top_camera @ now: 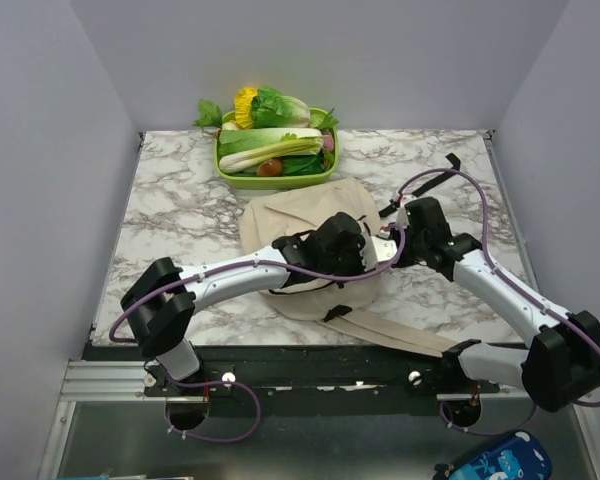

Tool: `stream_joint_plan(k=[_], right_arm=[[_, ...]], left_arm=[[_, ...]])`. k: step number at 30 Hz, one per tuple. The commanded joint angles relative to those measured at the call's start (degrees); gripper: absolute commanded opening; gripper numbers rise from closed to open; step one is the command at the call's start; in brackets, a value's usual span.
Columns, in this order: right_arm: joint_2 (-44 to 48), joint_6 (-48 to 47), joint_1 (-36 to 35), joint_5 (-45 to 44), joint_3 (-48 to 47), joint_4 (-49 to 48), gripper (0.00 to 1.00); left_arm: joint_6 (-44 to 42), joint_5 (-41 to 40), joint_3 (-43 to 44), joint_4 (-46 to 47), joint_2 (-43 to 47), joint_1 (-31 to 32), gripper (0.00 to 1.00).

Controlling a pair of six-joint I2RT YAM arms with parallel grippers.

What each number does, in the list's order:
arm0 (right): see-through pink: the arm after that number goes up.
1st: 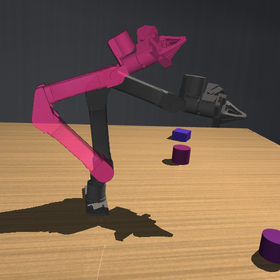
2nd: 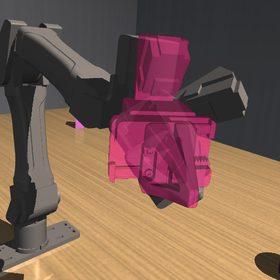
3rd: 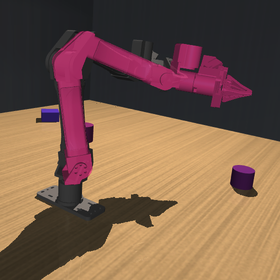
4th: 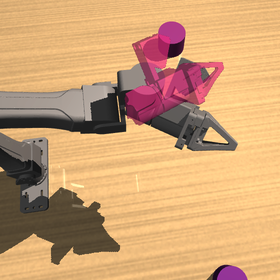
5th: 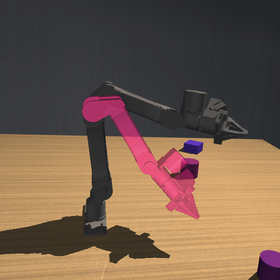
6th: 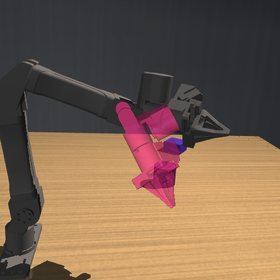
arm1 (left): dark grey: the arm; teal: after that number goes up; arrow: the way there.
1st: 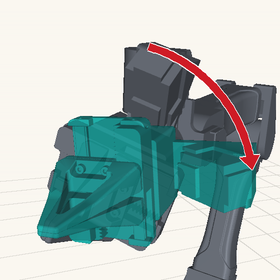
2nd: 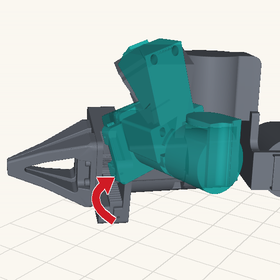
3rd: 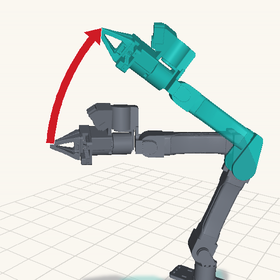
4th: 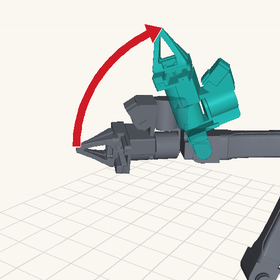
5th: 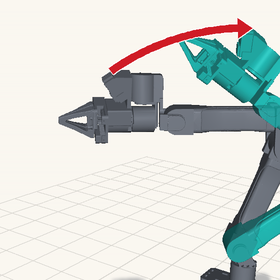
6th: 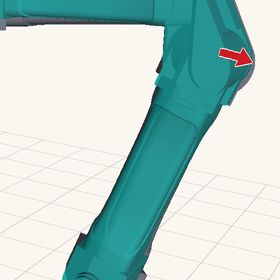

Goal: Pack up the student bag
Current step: Zip the student bag at the center of the board.

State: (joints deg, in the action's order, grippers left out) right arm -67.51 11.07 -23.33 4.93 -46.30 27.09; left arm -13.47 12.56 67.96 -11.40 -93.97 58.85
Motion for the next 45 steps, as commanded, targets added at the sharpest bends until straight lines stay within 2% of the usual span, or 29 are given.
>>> stream_joint_plan(k=[1, 4, 10, 16, 20, 24, 27, 28, 32, 33, 35, 36, 37, 40, 42, 45], right_arm=[[-4.38, -1.31, 0.66, -10.10, -2.55, -0.02, 0.01], [-8.60, -2.28, 1.36, -13.45, -5.28, 0.59, 0.01], [-15.45, -2.98, 1.62, -12.92, -12.49, -0.20, 0.01], [-22.75, -5.09, 1.89, -18.11, -17.50, 1.56, 0.01], [-21.37, -5.01, 1.89, -16.53, -16.98, 2.71, 0.01], [-19.59, -3.78, 1.89, -15.65, -15.83, 0.07, 0.01], [-21.43, -3.42, 1.89, -16.79, -18.02, -1.86, 0.01], [-22.22, -3.34, 1.97, -16.88, -18.99, -2.48, 0.01], [-25.92, -2.37, 2.76, -18.55, -24.27, -1.34, 0.01], [-26.18, -2.11, 3.20, -19.25, -25.14, -1.17, 0.03], [-26.27, -1.32, 5.12, -20.22, -25.68, -0.47, 0.18], [-26.27, -0.79, 5.92, -20.66, -25.85, -0.11, 0.25], [-25.75, 0.34, 7.50, -20.31, -25.94, 0.24, 0.51], [-24.00, 0.97, 8.83, -15.94, -25.33, 0.42, 1.00], [-21.19, 1.23, 8.74, -13.56, -24.45, -0.28, 1.00], [-15.83, 2.11, 8.74, -8.72, -21.38, -3.18, 1.00]], left_arm=[[-5.24, 9.58, -1.25, -6.61, 6.43, 0.39, 0.00], [-8.84, 11.52, -3.71, -8.63, 9.24, 0.82, 0.00], [-13.93, 12.58, -6.88, -11.09, 12.85, 1.09, 0.00], [-15.09, 13.20, -9.16, -12.16, 15.49, 1.71, 0.00], [-14.83, 11.62, -9.08, -11.45, 15.93, 1.71, 0.00], [-14.66, 10.47, -8.82, -10.58, 15.49, 1.71, 0.10], [-13.07, 8.20, -6.72, -9.87, 14.88, 1.71, 0.69], [-12.46, 7.32, -5.75, -10.57, 14.61, 1.71, 0.98], [-12.71, 2.13, 3.64, -17.67, 12.07, 0.75, 0.99], [-12.80, 1.51, 9.84, -20.22, 9.97, -0.04, 0.99], [-10.45, 0.72, 16.90, -27.95, 7.50, -2.32, 0.99], [-9.47, 1.15, 24.07, -30.50, 4.97, -5.56, 0.99], [-8.86, 3.24, 27.71, -35.66, 3.64, -7.24, 0.99], [-5.43, 1.95, 39.59, -42.80, -0.85, -13.31, 0.99], [-4.72, 0.37, 45.56, -46.07, -3.22, -16.30, 0.99], [-3.84, -3.06, 45.59, -47.58, -2.45, -21.40, 0.99]])
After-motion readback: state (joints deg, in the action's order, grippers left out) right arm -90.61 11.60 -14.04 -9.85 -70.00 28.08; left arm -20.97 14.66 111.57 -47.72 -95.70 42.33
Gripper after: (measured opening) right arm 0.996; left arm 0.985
